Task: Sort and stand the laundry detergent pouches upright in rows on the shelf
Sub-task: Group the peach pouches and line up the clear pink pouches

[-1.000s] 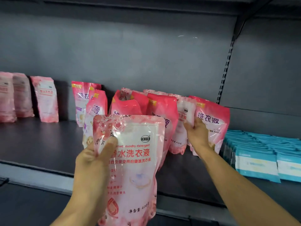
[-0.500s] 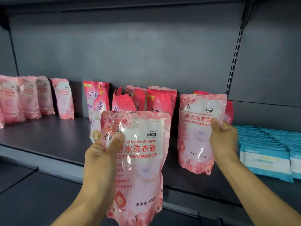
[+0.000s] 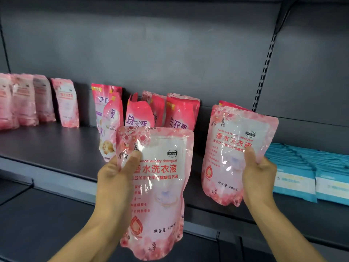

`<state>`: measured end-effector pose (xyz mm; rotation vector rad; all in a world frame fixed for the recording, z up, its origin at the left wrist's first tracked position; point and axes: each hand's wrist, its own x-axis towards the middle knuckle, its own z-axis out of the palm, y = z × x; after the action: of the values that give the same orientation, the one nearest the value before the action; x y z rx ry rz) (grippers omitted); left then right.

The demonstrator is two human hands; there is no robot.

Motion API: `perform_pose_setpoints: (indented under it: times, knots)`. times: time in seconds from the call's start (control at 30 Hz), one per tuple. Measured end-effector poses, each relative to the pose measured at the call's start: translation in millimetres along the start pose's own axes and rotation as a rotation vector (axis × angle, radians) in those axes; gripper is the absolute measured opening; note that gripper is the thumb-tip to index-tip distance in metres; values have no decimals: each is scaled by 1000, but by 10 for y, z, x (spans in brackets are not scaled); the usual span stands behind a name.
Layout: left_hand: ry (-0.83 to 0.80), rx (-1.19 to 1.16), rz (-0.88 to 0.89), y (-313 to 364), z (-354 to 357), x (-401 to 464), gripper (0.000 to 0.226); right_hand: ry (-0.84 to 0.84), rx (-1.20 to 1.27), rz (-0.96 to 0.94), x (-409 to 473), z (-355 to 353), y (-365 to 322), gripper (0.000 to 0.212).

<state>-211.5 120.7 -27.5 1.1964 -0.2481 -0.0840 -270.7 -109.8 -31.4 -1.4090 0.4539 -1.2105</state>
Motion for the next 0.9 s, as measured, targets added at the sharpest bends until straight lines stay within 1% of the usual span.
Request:
perform_pose_setpoints:
  times: [0.1, 0.23, 0.33, 0.43, 0.5, 0.67, 0.9]
  knots:
    - [22, 11, 2, 28, -92, -4, 23, -1, 83, 30, -148, -89, -120, 18]
    - [56, -4, 20, 100, -244, -18, 20, -88, 162, 85, -414, -57, -339, 17]
    - [69, -27, 33, 170, -407, -22, 19, -158, 180, 136, -636, 125, -426, 16]
    - [77, -41, 53, 267, -669, 0, 20, -188, 186, 154, -866, 403, -471, 19]
    - [79, -43, 68, 345, -909, 36, 18, -200, 192, 151, -1019, 591, -484, 15]
    - [92, -5, 91, 555, -1664, 203, 16, -216, 207, 144, -1491, 1155, -550, 19]
    - [58, 38, 66, 921, -2780, 455, 16, -141, 222, 172, -2231, 2094, -561, 13]
